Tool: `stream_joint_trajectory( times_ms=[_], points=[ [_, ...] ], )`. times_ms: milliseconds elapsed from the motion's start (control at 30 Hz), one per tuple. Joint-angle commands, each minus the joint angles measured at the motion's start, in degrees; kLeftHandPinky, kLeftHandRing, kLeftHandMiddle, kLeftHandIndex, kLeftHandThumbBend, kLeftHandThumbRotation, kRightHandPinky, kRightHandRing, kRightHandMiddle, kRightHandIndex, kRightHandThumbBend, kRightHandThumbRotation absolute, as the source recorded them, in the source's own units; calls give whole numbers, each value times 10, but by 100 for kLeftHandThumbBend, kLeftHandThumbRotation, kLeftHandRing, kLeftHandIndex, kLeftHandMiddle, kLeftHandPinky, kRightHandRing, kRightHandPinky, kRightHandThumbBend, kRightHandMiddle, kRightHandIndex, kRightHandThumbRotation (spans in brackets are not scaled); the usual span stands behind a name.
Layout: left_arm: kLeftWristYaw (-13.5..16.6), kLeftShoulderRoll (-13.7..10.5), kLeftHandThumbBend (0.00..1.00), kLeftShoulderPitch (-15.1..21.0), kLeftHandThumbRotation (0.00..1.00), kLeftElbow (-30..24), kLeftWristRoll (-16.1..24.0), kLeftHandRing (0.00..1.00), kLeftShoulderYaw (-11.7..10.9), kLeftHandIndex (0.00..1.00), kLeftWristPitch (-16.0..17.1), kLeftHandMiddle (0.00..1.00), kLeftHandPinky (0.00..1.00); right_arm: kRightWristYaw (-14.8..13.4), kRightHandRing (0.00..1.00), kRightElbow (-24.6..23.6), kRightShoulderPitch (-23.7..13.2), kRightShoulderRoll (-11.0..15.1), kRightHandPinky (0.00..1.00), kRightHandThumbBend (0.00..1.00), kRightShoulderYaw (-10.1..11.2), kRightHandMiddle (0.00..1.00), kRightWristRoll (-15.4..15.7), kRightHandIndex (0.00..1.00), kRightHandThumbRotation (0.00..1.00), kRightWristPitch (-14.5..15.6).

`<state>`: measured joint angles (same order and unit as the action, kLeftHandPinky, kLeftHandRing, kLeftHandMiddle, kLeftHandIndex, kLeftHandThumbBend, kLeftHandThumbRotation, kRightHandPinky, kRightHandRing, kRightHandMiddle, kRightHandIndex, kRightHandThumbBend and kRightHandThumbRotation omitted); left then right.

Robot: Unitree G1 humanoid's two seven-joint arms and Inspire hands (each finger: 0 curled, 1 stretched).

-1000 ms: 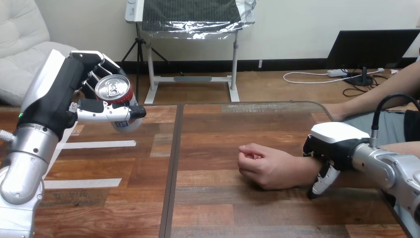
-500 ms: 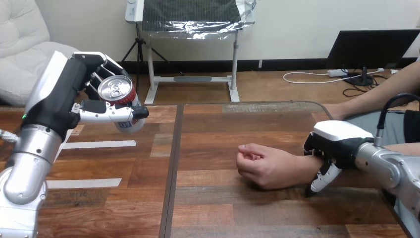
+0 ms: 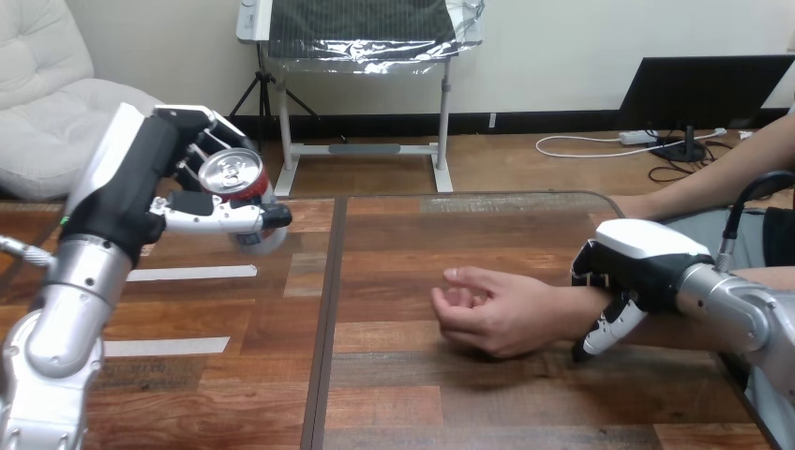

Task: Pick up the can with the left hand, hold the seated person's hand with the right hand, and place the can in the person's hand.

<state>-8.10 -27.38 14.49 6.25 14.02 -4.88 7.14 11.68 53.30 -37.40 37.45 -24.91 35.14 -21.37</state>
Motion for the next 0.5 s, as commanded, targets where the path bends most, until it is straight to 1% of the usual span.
stream_joint_trajectory(
  times_ms=[0, 67, 267, 467],
  points=[
    [6, 12, 70, 62, 0, 22, -15, 34, 6, 42, 31, 40, 28, 5, 36, -14, 15, -10, 34, 79, 19, 41, -26, 41, 18, -4],
    [8, 15, 70, 66, 0, 32, -17, 34, 7, 42, 37, 40, 28, 8, 36, -18, 15, -9, 33, 79, 21, 40, -28, 40, 18, -4],
    [9, 24, 69, 78, 0, 53, -16, 34, 11, 42, 44, 39, 28, 6, 35, -25, 16, -7, 33, 78, 28, 40, -33, 40, 18, -8],
    [15, 35, 70, 93, 0, 74, -11, 33, 19, 41, 41, 39, 27, 18, 35, -43, 17, -5, 32, 78, 35, 39, -39, 39, 19, 2]
  ],
)
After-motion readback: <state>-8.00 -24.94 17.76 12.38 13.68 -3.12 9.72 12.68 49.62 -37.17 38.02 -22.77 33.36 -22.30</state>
